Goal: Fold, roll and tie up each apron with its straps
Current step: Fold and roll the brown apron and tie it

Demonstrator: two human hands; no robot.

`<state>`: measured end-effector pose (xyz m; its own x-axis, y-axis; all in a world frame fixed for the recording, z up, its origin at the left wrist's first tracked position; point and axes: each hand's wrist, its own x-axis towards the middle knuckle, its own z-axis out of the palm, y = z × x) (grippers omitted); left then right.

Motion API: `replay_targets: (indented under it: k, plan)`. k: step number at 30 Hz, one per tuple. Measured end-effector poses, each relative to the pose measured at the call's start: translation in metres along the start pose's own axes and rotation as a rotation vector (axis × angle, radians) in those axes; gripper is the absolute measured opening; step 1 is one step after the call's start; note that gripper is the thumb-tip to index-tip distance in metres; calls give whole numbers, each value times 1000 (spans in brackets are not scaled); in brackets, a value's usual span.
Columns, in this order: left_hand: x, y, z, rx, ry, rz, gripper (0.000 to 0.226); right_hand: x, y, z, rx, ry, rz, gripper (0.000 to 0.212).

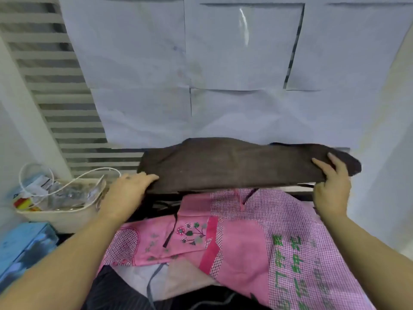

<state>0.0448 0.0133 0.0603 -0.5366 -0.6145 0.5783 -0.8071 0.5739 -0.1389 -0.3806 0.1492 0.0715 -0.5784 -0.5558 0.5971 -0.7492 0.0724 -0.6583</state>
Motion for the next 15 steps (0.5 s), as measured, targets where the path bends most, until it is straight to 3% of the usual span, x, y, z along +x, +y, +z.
replay_targets:
  k: [3,5,6,8,15]
  plan:
    - [-61,15,31,24,-436,102,64,-52,62,8,-439,-522,25,51]
    - [-88,29,42,6,-749,37,57,-84,80,12,-593,-865,125,48]
    - [-98,34,49,11,-867,14,55,-97,82,14,-629,-956,147,47]
    - [-114,44,56,17,-1031,9,53,-118,84,17,-659,-996,166,48]
    - [-149,47,69,48,-1165,25,69,-153,92,2,-798,-902,192,49]
